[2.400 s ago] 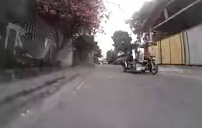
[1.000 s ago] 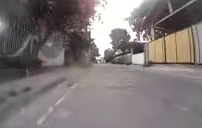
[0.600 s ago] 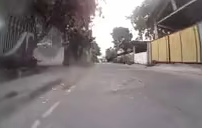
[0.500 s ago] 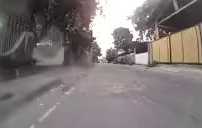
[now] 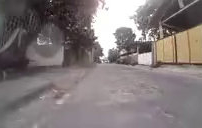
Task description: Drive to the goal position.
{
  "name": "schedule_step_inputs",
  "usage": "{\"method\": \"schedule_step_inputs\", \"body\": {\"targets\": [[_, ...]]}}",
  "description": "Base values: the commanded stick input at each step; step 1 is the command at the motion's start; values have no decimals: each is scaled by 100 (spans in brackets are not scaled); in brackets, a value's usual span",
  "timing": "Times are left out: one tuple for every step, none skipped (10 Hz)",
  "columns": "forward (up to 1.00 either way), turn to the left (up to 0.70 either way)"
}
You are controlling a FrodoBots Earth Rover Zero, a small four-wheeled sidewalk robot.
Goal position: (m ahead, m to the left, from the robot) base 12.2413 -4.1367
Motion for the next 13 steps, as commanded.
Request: {"method": "schedule_step_inputs", "body": {"targets": [[100, -40], [100, -40], [100, -27], [100, -9], [100, 0], [100, 0], [100, 0], [100, 0], [100, 0], [100, 0], [100, 0], [100, 0], [100, 0]]}}
